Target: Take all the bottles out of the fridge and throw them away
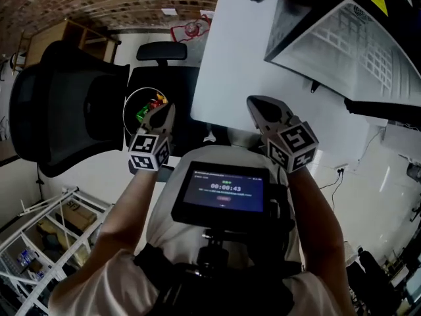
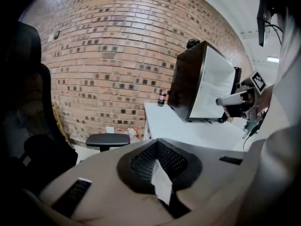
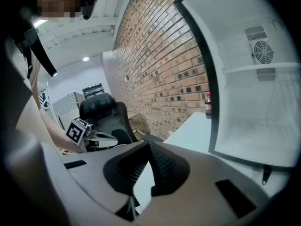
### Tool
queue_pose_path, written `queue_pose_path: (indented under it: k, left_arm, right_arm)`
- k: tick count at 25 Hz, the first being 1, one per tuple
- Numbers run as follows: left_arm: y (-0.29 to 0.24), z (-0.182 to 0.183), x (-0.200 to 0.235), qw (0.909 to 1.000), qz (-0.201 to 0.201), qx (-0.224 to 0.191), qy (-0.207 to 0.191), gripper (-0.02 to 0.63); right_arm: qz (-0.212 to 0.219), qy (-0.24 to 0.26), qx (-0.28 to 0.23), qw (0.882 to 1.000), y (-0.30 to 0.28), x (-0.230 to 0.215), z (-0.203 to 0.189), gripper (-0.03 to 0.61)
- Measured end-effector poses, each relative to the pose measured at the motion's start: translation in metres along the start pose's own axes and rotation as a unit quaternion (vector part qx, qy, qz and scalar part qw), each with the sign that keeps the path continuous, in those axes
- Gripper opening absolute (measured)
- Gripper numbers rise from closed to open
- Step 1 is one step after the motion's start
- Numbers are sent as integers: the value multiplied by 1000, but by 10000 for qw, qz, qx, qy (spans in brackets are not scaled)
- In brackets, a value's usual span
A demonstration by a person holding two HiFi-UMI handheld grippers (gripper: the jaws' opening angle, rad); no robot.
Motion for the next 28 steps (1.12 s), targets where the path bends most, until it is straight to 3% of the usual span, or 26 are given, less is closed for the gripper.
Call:
queue_pose_path:
  k: [4, 7, 16, 28]
  left_arm:
    - [-21, 30, -40, 9970, -622, -55, -454, 2]
    - [-39, 41, -74, 9931, -1019, -64, -571, 2]
    - [-86, 88, -145, 9782, -1791, -116, -1048, 2]
    - [-155, 167, -267, 9472, -2769, -465, -1549, 2]
  right_arm:
    - [-300, -224, -240, 9990, 19, -22, -3, 0]
    - [-496, -348, -272, 9978, 39, -41, -10, 0]
    - [-1041, -641, -663, 9903, 94, -95, -19, 0]
    - [-1597, -916, -1337, 9738, 175, -165, -9, 0]
Point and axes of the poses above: the fingertips, and each gripper's own axes: y backward along the fingers, x to its left, z out of its top, the point moved 7 cm from there along y, backward along the fingers, and after that the axes turned 11 degrees about -z, right-handed, at the moved point
